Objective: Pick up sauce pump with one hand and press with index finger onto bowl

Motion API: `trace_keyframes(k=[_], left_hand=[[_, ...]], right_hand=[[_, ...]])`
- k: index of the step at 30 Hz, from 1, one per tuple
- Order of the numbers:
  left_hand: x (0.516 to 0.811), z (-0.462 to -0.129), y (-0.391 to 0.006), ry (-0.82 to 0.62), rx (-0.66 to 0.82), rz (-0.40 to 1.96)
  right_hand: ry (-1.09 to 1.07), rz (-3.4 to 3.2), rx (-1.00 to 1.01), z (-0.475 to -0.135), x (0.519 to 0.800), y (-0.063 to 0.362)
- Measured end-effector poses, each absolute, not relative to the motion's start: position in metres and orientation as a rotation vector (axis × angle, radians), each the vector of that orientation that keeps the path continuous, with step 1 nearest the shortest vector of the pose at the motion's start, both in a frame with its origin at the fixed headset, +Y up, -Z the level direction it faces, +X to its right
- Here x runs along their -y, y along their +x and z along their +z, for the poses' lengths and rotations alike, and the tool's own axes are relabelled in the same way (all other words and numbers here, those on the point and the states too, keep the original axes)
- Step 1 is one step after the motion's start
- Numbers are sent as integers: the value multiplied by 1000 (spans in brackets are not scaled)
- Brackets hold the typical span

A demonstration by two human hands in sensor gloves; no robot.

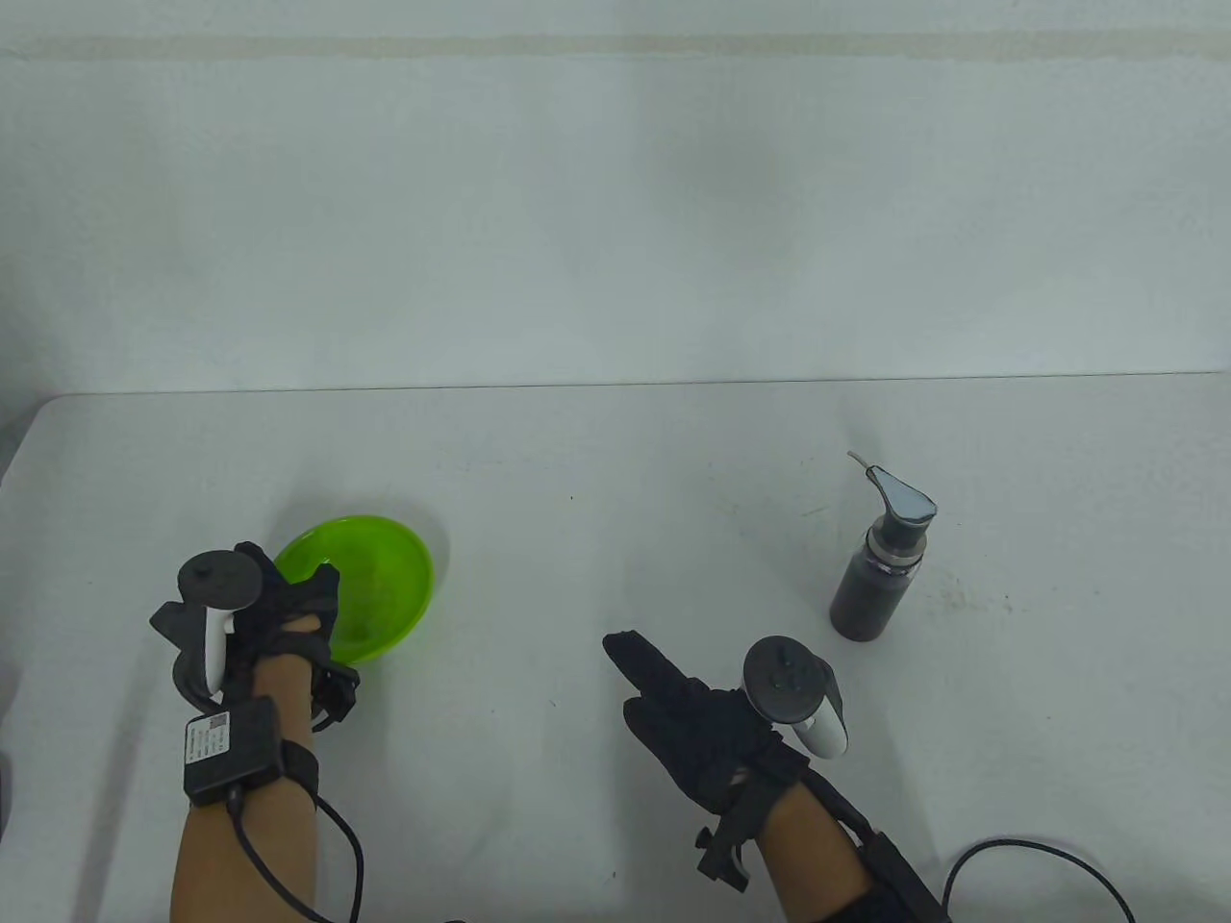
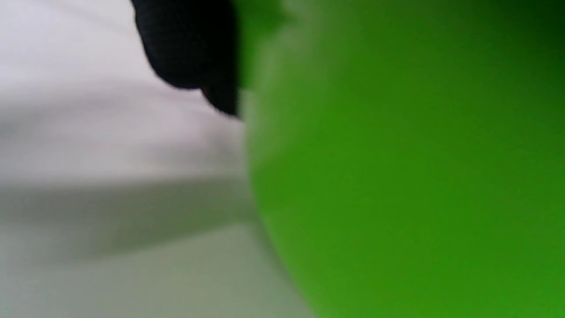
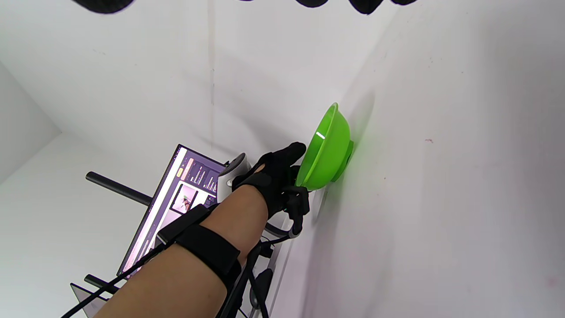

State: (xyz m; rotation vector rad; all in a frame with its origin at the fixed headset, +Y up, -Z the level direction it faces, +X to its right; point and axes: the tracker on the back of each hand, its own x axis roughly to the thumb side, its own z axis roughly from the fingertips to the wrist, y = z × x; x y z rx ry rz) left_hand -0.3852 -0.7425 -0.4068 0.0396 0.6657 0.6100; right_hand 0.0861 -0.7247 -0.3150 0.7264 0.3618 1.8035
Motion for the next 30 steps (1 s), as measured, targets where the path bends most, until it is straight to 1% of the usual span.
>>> trace_keyframes(k=[1, 4, 7, 10, 15, 17, 20, 23, 26, 30], left_hand=[[743, -406, -387, 68, -699, 610], [747, -405, -392, -13, -750, 610], [753, -405, -395, -31, -758, 620], [756, -403, -396, -9, -765, 657], [756, -400, -396, 2, -751, 809], [748, -399, -393, 9, -724, 811], [731, -398, -381, 9, -641, 783], [720, -393, -364, -13, -569, 849], [712, -386, -337, -54, -469, 915], [704, -373, -297, -128, -328, 890]], right_hand=[[724, 1804, -361, -315, 725, 86], [718, 1805, -367, -315, 725, 86], [714, 1805, -369, -315, 725, 86], [711, 1802, -370, -315, 725, 86], [705, 1802, -375, -315, 725, 86], [701, 1798, -373, -315, 724, 86], [697, 1792, -366, -316, 724, 87], [691, 1788, -336, -317, 720, 93], [672, 1766, -292, -319, 716, 101], [651, 1742, -268, -321, 713, 110]])
